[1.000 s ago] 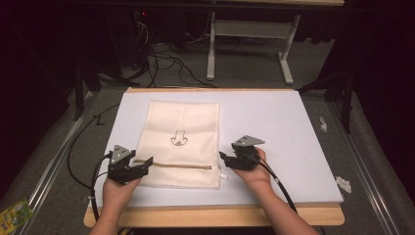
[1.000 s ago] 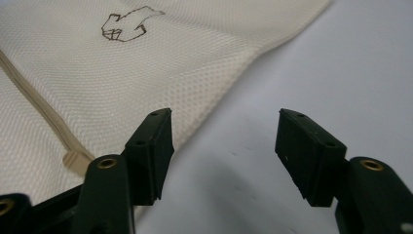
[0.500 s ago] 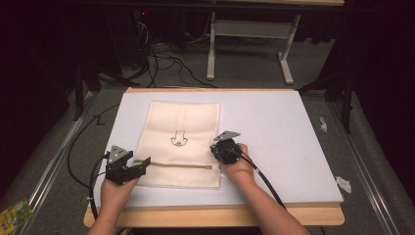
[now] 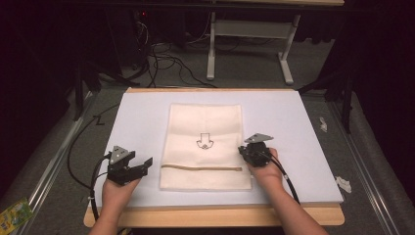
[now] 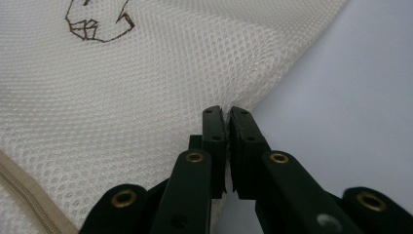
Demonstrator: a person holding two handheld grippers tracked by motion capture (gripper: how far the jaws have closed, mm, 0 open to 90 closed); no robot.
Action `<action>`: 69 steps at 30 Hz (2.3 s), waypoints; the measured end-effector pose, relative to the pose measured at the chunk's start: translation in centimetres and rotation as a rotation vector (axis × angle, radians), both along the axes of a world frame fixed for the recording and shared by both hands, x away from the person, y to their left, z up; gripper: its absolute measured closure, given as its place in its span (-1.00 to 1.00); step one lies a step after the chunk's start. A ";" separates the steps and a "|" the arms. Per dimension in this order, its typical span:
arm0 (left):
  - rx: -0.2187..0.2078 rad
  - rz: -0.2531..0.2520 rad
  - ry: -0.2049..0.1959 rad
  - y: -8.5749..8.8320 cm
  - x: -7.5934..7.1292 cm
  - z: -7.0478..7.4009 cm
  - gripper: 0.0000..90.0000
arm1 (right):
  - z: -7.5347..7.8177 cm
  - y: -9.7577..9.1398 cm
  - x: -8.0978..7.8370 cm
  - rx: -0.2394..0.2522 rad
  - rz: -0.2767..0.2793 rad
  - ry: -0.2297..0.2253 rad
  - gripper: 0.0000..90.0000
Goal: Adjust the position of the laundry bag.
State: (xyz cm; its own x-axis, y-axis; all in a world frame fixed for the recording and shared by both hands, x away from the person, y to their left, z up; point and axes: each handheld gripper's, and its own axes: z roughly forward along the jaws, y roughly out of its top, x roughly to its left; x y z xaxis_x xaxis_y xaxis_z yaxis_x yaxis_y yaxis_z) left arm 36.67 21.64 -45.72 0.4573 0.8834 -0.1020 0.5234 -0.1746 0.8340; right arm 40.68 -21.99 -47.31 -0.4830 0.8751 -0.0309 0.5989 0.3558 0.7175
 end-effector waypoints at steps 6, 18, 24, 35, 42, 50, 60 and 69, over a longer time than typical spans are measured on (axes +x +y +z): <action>0.007 -0.010 0.002 -0.5 0.0 -0.1 -0.42 | 0.0 -5.0 -1.2 0.005 -0.069 0.006 0.94; 0.025 -0.036 -0.010 -1.5 -0.3 -0.1 -0.40 | 0.2 -9.3 -2.4 0.029 -0.111 0.020 0.64; 0.029 -0.043 -0.017 -1.5 -0.4 -0.2 -0.40 | 2.2 -10.1 -4.2 0.081 -0.099 -0.042 0.31; -0.010 -0.086 -0.045 -2.5 -0.7 -0.1 -0.40 | 1.7 -12.7 -9.2 0.143 -0.109 -0.048 0.31; -0.001 -0.106 -0.040 -3.4 -0.7 -0.2 -0.40 | 0.6 -12.0 -8.2 0.130 -0.069 0.014 0.50; 0.010 -0.107 -0.041 -3.3 -0.9 -0.3 -0.40 | 0.2 -11.4 -8.2 0.123 -0.060 0.038 0.40; 0.008 -0.110 -0.037 -3.2 -0.8 -0.3 -0.40 | -0.2 -10.8 -8.6 0.111 -0.055 0.066 0.50; -0.014 -0.119 -0.038 -3.2 -0.9 -0.2 -0.40 | 0.2 -10.3 -8.5 0.066 -0.026 0.074 0.87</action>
